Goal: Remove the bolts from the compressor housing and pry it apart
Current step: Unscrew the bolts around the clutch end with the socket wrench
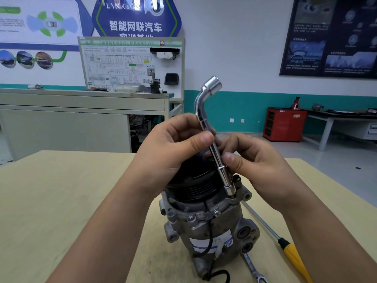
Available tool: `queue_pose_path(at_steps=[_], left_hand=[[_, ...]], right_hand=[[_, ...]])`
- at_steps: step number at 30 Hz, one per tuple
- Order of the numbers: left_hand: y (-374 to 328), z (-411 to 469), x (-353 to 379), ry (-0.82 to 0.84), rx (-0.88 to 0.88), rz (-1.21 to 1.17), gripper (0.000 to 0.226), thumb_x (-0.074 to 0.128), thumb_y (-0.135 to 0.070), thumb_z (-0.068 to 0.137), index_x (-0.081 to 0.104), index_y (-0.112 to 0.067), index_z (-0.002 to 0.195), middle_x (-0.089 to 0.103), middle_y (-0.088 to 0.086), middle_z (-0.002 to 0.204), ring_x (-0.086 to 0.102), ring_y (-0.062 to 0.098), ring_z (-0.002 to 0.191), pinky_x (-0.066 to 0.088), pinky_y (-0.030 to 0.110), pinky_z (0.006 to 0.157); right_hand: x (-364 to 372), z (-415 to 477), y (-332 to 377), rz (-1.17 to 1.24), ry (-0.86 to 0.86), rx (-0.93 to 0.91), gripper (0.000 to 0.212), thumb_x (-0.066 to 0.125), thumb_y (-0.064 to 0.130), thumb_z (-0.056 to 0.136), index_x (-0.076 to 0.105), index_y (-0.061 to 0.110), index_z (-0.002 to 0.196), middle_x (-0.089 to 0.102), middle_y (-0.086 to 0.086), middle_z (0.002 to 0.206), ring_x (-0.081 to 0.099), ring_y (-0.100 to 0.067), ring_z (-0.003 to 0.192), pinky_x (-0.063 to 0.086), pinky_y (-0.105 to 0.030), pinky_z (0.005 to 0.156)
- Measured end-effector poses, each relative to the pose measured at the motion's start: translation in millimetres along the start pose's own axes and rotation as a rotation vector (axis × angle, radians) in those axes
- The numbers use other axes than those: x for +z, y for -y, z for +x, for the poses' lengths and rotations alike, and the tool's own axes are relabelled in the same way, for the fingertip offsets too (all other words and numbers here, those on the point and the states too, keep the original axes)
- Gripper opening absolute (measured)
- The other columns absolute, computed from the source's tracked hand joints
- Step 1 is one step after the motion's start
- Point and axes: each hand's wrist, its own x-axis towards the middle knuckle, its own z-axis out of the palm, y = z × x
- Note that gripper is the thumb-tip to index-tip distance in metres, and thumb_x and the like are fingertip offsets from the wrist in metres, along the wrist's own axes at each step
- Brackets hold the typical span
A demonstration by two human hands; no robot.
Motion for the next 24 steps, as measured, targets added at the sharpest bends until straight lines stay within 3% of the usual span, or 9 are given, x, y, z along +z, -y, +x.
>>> queue_pose_path(at_steps=[2, 5, 7, 9, 11, 16, 20, 24], left_hand=[[0, 0, 0, -0.017, 0.009, 0.009, 0.01, 0.067, -0.014, 0.071, 0.072, -0.023, 0.072, 0.071, -0.004, 0.072, 0.068, 0.008, 0.07, 0.054, 0.019, 0.068], [-1, 0, 1, -0.008, 0.019, 0.027, 0.011, 0.066, -0.013, 0.073, 0.07, -0.023, 0.073, 0.07, -0.006, 0.073, 0.067, 0.007, 0.069, 0.052, 0.018, 0.067], [-2, 0, 2, -0.001, 0.027, 0.044, 0.011, 0.066, -0.013, 0.073, 0.07, -0.023, 0.072, 0.069, -0.007, 0.072, 0.067, 0.007, 0.068, 0.052, 0.017, 0.066], [-2, 0, 2, 0.003, 0.023, 0.053, 0.012, 0.066, -0.015, 0.073, 0.071, -0.025, 0.072, 0.069, -0.008, 0.071, 0.067, 0.007, 0.067, 0.052, 0.018, 0.065], [-3, 0, 2, -0.001, 0.014, 0.059, 0.014, 0.067, -0.016, 0.073, 0.072, -0.028, 0.072, 0.07, -0.009, 0.072, 0.068, 0.007, 0.069, 0.052, 0.018, 0.065], [-2, 0, 2, -0.008, 0.007, 0.051, 0.008, 0.065, -0.014, 0.074, 0.067, -0.021, 0.077, 0.07, -0.007, 0.072, 0.068, 0.009, 0.07, 0.052, 0.019, 0.066], [-2, 0, 2, -0.007, 0.009, 0.033, 0.009, 0.065, -0.011, 0.074, 0.066, -0.019, 0.078, 0.071, -0.006, 0.073, 0.069, 0.011, 0.07, 0.053, 0.019, 0.066], [-1, 0, 1, -0.02, -0.004, 0.027, 0.009, 0.072, -0.015, 0.068, 0.071, -0.023, 0.069, 0.068, -0.004, 0.071, 0.066, 0.012, 0.068, 0.053, 0.022, 0.068]], right_hand=[[0, 0, 1, -0.009, 0.005, 0.004, 0.017, 0.057, 0.023, 0.08, 0.063, 0.031, 0.066, 0.067, 0.003, 0.088, 0.061, -0.011, 0.082, 0.046, -0.023, 0.071], [1, 0, 2, 0.007, 0.004, 0.004, 0.01, 0.06, 0.026, 0.08, 0.064, 0.024, 0.071, 0.065, -0.004, 0.086, 0.061, -0.007, 0.074, 0.047, -0.018, 0.063], [0, -1, 3, 0.0, 0.011, -0.006, 0.011, 0.07, 0.029, 0.074, 0.061, 0.024, 0.068, 0.065, 0.002, 0.084, 0.061, -0.005, 0.075, 0.047, -0.017, 0.062], [0, -1, 3, -0.021, 0.025, -0.004, 0.016, 0.073, 0.035, 0.064, 0.059, 0.026, 0.067, 0.064, 0.01, 0.083, 0.06, -0.008, 0.077, 0.047, -0.02, 0.063], [1, -1, 3, -0.04, 0.031, 0.01, 0.022, 0.075, 0.036, 0.059, 0.058, 0.026, 0.068, 0.062, 0.007, 0.083, 0.058, -0.014, 0.074, 0.048, -0.027, 0.063], [3, -2, 6, -0.085, 0.019, 0.011, 0.021, 0.078, 0.027, 0.065, 0.057, 0.025, 0.069, 0.06, 0.001, 0.084, 0.056, -0.018, 0.069, 0.047, -0.025, 0.06], [5, -3, 9, -0.145, -0.025, 0.0, 0.015, 0.071, 0.027, 0.07, 0.059, 0.018, 0.071, 0.061, -0.012, 0.096, 0.058, -0.039, 0.085, 0.051, -0.047, 0.066], [8, -2, 13, -0.185, -0.036, -0.05, 0.01, 0.068, 0.025, 0.073, 0.064, 0.017, 0.076, 0.062, -0.011, 0.092, 0.062, -0.025, 0.087, 0.053, -0.041, 0.071]])
